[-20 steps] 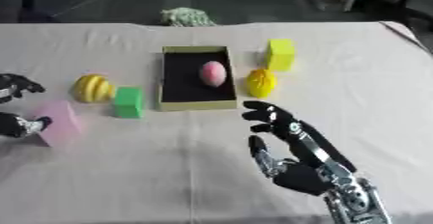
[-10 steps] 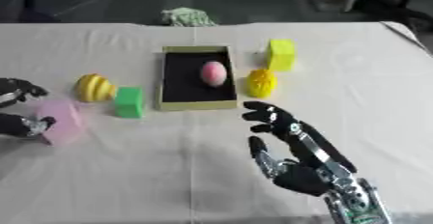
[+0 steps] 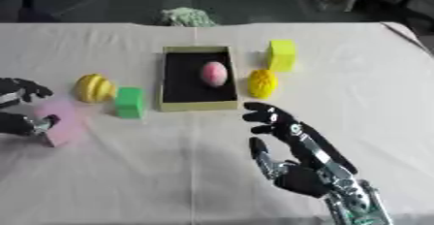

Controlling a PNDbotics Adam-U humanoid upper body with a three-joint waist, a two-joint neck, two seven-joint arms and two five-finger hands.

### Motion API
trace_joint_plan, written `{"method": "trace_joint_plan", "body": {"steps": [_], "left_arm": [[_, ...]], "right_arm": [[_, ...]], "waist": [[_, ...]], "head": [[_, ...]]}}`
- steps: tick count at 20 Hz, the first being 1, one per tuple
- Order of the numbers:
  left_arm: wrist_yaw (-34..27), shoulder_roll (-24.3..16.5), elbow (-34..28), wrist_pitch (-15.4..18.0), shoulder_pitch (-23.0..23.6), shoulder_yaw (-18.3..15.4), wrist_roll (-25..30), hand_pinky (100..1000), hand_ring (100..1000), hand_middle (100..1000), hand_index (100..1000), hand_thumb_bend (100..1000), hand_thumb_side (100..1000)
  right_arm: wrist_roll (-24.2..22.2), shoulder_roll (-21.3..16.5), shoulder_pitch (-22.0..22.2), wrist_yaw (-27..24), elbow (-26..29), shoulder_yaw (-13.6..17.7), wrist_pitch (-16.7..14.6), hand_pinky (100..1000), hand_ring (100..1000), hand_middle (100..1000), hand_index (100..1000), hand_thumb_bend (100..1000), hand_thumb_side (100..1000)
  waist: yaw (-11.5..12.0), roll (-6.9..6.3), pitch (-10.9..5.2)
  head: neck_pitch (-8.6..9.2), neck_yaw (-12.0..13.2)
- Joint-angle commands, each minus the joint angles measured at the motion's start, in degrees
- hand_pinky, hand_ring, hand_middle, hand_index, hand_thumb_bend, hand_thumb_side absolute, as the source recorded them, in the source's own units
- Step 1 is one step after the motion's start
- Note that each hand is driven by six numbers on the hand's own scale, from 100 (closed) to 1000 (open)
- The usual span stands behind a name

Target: Pick up objects on the table and place them in the box.

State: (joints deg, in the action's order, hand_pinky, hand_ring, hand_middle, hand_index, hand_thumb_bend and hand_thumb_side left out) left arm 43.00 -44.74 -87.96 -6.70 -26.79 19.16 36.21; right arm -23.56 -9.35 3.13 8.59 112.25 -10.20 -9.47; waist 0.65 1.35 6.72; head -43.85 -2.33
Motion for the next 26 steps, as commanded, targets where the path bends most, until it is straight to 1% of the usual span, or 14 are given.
{"method": "trace_joint_plan", "body": {"steps": [1,2,4,10,15,16,17,20,22,25,26], "left_arm": [[-1.1,-3.1,-2.7,0.8,-1.0,-1.5,1.5,851,812,829,941,334,836],[-1.0,-3.2,-3.0,1.0,-1.0,-1.5,2.1,850,812,830,942,362,856],[-0.5,-3.2,-3.2,1.2,-0.9,-1.2,2.9,845,808,825,941,371,855],[1.9,-2.2,-1.9,0.9,-0.8,0.0,3.2,841,803,820,941,384,841],[2.3,-2.0,-1.4,1.2,-0.8,0.2,2.9,841,803,820,941,384,841],[2.4,-1.9,-1.4,1.2,-0.8,0.2,2.9,839,801,819,942,388,821],[2.7,-1.5,-0.9,0.9,-0.5,0.2,2.6,826,787,795,937,339,746],[3.6,-0.1,0.5,-0.4,0.0,0.6,1.2,825,784,792,935,335,734],[3.9,0.4,1.2,-0.7,0.4,1.0,0.8,820,777,778,927,336,717],[4.4,0.8,1.8,-0.7,0.5,1.4,0.4,819,774,774,926,338,715],[4.5,0.9,1.9,-0.7,0.5,1.5,0.4,809,756,751,911,326,672]], "right_arm": [[0.1,-0.5,-0.1,0.0,0.5,0.3,-0.1,829,906,931,827,100,415],[0.1,-0.5,-0.1,0.0,0.5,0.3,-0.1,829,906,931,827,100,415],[0.1,-0.5,-0.1,0.0,0.5,0.3,-0.1,829,906,931,827,100,415],[0.1,-0.5,-0.2,-0.1,0.5,0.3,-0.1,829,906,931,827,100,415],[0.1,-0.5,-0.2,-0.1,0.5,0.3,-0.1,829,906,931,827,100,415],[0.1,-0.5,-0.2,-0.1,0.5,0.3,-0.1,829,906,931,827,100,415],[0.1,-0.5,-0.2,-0.1,0.5,0.3,-0.1,829,906,931,825,100,414],[0.1,-0.5,-0.2,0.0,0.5,0.3,0.0,829,906,931,825,100,414],[0.0,-0.4,-0.2,-0.1,0.5,0.2,0.0,828,906,931,825,100,413],[0.0,-0.4,-0.2,-0.1,0.5,0.2,0.0,828,906,931,825,100,413],[0.0,-0.4,-0.2,-0.1,0.5,0.2,0.0,828,906,931,826,100,413]], "waist": [[0.0,-0.26,-0.65],[0.0,-0.27,-0.66],[-0.1,-0.26,-0.66],[-0.2,-0.22,-0.65],[-0.2,-0.22,-0.65],[-0.2,-0.21,-0.65],[-0.2,-0.12,-0.62],[-0.1,-0.02,-0.6],[-0.1,0.04,-0.58],[-0.1,0.06,-0.56],[-0.1,0.06,-0.56]], "head": [[-0.26,0.0],[-0.26,0.0],[-0.26,0.0],[-0.26,0.0],[-0.26,0.0],[-0.26,0.0],[-0.26,0.0],[-0.26,0.0],[-0.26,0.0],[-0.26,0.1],[-0.26,0.1]]}}
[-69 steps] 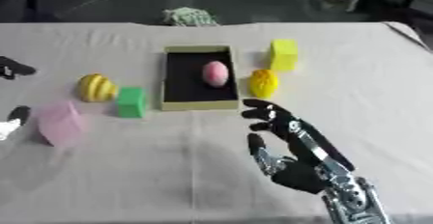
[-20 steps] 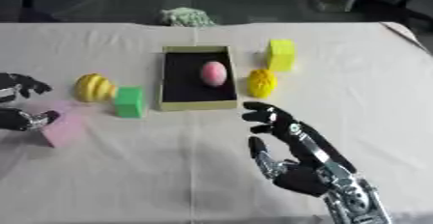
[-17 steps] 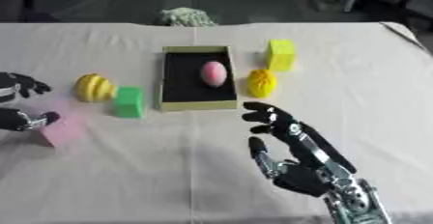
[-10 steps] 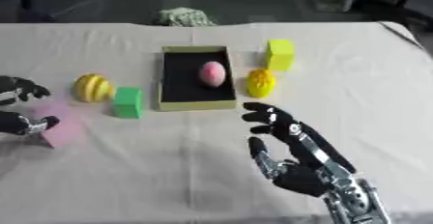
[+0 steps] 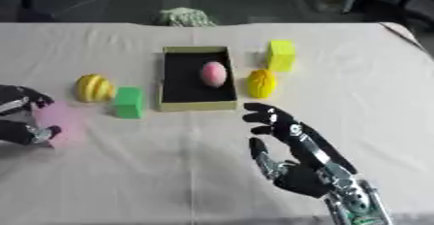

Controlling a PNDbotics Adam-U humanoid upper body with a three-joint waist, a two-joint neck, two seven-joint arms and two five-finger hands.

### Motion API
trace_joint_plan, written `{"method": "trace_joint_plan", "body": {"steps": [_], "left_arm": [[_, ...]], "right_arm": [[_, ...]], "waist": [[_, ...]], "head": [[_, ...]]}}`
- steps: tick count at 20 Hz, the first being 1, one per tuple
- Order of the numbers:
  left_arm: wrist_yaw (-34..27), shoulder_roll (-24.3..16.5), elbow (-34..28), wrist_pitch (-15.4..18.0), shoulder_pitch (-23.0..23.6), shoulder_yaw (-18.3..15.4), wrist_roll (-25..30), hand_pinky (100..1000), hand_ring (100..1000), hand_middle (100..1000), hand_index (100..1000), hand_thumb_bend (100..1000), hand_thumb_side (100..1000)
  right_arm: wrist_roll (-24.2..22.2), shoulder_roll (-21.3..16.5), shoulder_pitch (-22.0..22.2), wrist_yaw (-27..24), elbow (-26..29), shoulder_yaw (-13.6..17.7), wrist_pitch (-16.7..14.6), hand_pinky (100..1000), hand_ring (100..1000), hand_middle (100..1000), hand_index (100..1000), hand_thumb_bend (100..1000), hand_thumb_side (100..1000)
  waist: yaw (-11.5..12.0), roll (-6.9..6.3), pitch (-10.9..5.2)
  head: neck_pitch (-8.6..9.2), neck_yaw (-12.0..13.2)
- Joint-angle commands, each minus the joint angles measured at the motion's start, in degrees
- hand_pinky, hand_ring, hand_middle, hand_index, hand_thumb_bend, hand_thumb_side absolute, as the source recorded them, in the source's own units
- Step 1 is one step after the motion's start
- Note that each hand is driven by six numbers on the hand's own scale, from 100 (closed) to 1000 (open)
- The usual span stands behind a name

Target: Pick up objects on the table and place them in the box.

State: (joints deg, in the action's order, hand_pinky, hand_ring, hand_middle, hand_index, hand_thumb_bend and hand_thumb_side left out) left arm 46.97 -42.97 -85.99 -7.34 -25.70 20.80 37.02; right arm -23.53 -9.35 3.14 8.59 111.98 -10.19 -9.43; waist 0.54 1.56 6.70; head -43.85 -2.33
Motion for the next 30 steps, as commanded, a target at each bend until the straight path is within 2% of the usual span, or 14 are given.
{"method": "trace_joint_plan", "body": {"steps": [1,2,4,8,15,19,24,30], "left_arm": [[0.6,-0.8,0.0,0.0,-0.5,-0.1,-0.6,809,755,750,910,325,669],[0.7,-0.7,0.1,0.1,-0.4,0.0,-0.7,807,753,747,908,324,661],[0.9,-0.6,0.0,0.1,-0.4,-0.1,-1.1,786,693,669,863,322,447],[0.3,-1.0,-1.1,-0.5,-0.2,-0.9,-2.5,762,607,551,788,219,378],[-4.2,-4.2,-8.5,-0.4,-1.2,-3.8,-2.5,759,583,508,741,114,321],[-7.5,-5.7,-12.9,-1.9,-3.8,-4.5,-2.9,760,585,509,741,102,309],[-7.8,-4.4,-13.1,-1.7,-9.5,-1.5,-1.6,760,590,514,744,149,325],[-4.9,1.9,-8.5,1.8,-17.9,3.9,-0.7,765,598,524,750,155,326]], "right_arm": [[0.0,-0.4,-0.2,-0.1,0.8,0.2,-0.1,829,907,931,826,100,413],[0.0,-0.4,-0.2,-0.1,0.8,0.2,0.0,829,906,931,826,100,412],[-0.1,-0.4,-0.2,-0.1,0.8,0.2,0.0,828,907,931,826,100,412],[-0.1,-0.4,-0.2,-0.1,0.7,0.2,0.0,828,906,931,825,100,410],[0.0,-0.5,-0.1,-0.1,0.6,0.2,0.0,828,906,931,825,100,410],[-0.1,-0.6,0.0,-0.1,0.6,0.1,0.0,828,906,931,825,100,411],[-0.4,-0.5,-0.3,-0.4,0.6,-0.2,0.0,828,906,931,825,100,409],[-0.9,0.0,-1.1,-1.0,0.9,-0.7,-0.1,828,906,931,825,100,408]], "waist": [[0.1,-0.13,-0.54],[0.1,-0.13,-0.54],[0.1,-0.12,-0.54],[0.1,-0.13,-0.55],[0.1,-0.32,-0.69],[-0.1,-0.38,-0.84],[-1.1,-0.13,-0.64],[-2.8,0.74,0.31]], "head": [[-0.26,0.1],[-0.26,0.1],[-0.26,0.1],[-0.26,0.1],[-0.26,-0.3],[-0.26,-0.3],[-0.26,0.1],[-0.26,0.9]]}}
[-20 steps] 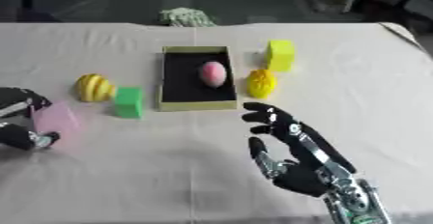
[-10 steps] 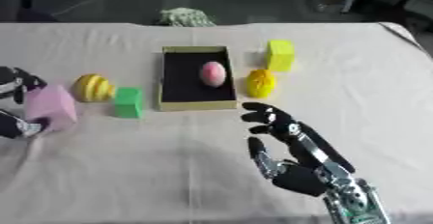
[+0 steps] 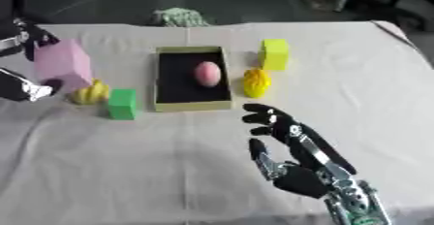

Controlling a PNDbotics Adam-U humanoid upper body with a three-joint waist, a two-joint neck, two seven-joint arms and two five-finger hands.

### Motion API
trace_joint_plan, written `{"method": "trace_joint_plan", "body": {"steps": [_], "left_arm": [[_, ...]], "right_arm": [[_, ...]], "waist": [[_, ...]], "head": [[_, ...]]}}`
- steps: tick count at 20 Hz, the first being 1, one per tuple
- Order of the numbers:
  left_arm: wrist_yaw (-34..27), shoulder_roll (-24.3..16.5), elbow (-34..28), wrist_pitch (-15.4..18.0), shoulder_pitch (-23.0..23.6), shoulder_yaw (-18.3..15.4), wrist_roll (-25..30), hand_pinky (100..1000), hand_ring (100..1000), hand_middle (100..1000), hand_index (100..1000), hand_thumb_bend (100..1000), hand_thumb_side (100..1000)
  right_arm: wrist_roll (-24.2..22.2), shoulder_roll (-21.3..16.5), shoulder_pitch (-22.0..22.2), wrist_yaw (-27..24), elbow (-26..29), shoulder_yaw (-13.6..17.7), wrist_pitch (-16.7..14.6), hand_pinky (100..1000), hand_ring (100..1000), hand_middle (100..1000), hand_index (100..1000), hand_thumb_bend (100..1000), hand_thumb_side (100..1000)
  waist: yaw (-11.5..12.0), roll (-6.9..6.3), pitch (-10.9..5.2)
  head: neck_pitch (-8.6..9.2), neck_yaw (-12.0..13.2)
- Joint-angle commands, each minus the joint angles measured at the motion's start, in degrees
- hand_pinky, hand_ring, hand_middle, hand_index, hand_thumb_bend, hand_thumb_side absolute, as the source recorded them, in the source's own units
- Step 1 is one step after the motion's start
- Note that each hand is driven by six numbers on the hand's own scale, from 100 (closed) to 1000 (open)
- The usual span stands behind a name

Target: Pick up objects on the table and place them in the box.

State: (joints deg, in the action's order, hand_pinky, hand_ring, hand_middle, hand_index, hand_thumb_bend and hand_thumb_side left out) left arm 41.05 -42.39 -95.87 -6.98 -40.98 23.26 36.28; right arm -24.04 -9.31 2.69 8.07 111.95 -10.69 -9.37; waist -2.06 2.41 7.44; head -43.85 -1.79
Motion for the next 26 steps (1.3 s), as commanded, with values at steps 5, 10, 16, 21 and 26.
{"method": "trace_joint_plan", "body": {"steps": [5,10,16,21,26], "left_arm": [[2.8,5.9,4.5,4.8,-6.6,5.2,-0.6,768,611,539,759,154,327],[5.4,9.9,7.9,6.2,-8.5,7.0,-1.2,769,616,549,768,159,331],[9.3,13.8,13.9,6.1,-9.2,7.1,-4.2,768,614,549,769,147,327],[10.1,14.5,16.0,7.0,-9.3,7.0,-5.7,768,614,548,774,101,309],[12.6,18.2,21.6,5.1,-9.9,5.3,-8.7,771,620,556,780,100,308]], "right_arm": [[-0.8,0.3,-1.7,-1.0,1.3,-0.5,-0.1,828,906,931,825,100,408],[-1.3,0.6,-2.5,-1.5,1.4,-0.8,-0.1,828,906,931,825,100,409],[-1.8,0.6,-2.9,-1.8,1.4,-1.2,0.0,828,906,932,825,100,410],[-1.9,0.7,-3.0,-2.0,1.5,-1.2,0.0,828,906,931,825,100,411],[-2.5,1.0,-3.9,-2.5,1.6,-1.8,0.0,828,906,931,824,100,411]], "waist": [[-1.6,0.48,0.61],[-2.6,0.69,1.31],[-3.2,0.69,1.65],[-3.3,0.76,1.74],[-4.6,1.09,2.37]], "head": [[-0.26,1.2],[-0.26,1.7],[-0.26,1.9],[-0.26,2.0],[-0.26,2.8]]}}
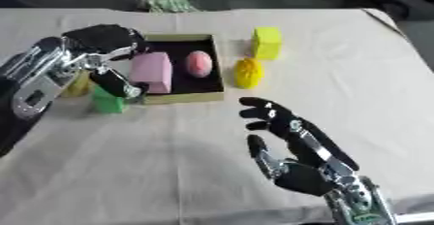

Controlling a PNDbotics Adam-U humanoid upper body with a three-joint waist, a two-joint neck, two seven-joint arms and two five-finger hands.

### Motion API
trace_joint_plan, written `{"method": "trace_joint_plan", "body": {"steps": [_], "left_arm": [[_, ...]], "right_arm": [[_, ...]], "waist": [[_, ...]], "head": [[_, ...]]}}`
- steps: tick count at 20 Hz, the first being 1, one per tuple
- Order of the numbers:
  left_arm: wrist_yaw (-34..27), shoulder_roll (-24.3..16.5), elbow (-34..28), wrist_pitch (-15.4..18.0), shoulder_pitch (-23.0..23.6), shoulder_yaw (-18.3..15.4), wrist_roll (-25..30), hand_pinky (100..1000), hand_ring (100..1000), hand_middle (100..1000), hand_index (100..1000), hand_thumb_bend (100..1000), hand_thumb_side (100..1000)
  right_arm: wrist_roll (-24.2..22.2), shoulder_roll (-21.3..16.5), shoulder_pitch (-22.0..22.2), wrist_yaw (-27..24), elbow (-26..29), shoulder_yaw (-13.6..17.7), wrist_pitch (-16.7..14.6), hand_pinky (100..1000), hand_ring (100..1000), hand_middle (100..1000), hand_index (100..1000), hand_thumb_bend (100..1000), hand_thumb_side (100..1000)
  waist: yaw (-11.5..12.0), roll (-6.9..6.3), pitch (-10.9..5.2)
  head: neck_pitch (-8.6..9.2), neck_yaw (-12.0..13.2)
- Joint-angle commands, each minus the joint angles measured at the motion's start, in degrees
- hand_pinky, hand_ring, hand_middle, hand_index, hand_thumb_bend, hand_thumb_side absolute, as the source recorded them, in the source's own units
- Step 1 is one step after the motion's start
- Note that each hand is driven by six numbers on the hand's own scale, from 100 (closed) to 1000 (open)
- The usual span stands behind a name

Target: Pick up objects on the table and place them in the box.

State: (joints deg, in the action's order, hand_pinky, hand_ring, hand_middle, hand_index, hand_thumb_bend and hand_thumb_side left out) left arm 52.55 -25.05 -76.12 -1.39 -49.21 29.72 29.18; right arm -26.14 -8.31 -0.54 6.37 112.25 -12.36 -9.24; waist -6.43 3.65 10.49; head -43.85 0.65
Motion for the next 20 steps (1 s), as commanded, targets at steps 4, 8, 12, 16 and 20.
{"method": "trace_joint_plan", "body": {"steps": [4,8,12,16,20], "left_arm": [[2.9,2.4,5.5,-0.5,-1.9,-1.7,-4.3,770,623,564,784,100,309],[4.2,2.9,8.0,0.4,-1.7,-1.6,-4.1,788,679,640,849,152,340],[5.0,2.5,9.2,2.3,-2.1,-1.7,-0.8,798,708,685,875,190,377],[5.5,2.1,7.9,2.8,-2.6,-2.2,1.8,837,795,817,933,230,641],[5.7,0.5,4.5,3.4,-3.7,-2.8,2.5,870,836,872,952,317,793]], "right_arm": [[-0.6,0.0,-1.1,-1.0,1.3,-0.2,-0.1,828,906,931,824,100,412],[-0.7,0.0,-1.3,-1.1,1.3,-0.2,0.0,829,906,931,824,100,411],[-0.7,0.0,-1.3,-1.0,1.2,-0.1,0.0,829,906,931,824,100,410],[-0.7,0.0,-1.2,-1.0,1.1,-0.1,0.0,829,905,931,824,100,411],[-0.7,-0.1,-1.1,-1.0,1.0,-0.1,0.0,829,906,931,824,100,410]], "waist": [[-0.7,-0.14,-0.37],[-0.9,-0.2,-0.2],[-0.8,-0.27,-0.23],[-0.8,-0.3,-0.34],[-0.6,-0.41,-0.53]], "head": [[-0.26,0.5],[-0.26,0.5],[-0.26,0.3],[-0.26,0.3],[-0.26,0.2]]}}
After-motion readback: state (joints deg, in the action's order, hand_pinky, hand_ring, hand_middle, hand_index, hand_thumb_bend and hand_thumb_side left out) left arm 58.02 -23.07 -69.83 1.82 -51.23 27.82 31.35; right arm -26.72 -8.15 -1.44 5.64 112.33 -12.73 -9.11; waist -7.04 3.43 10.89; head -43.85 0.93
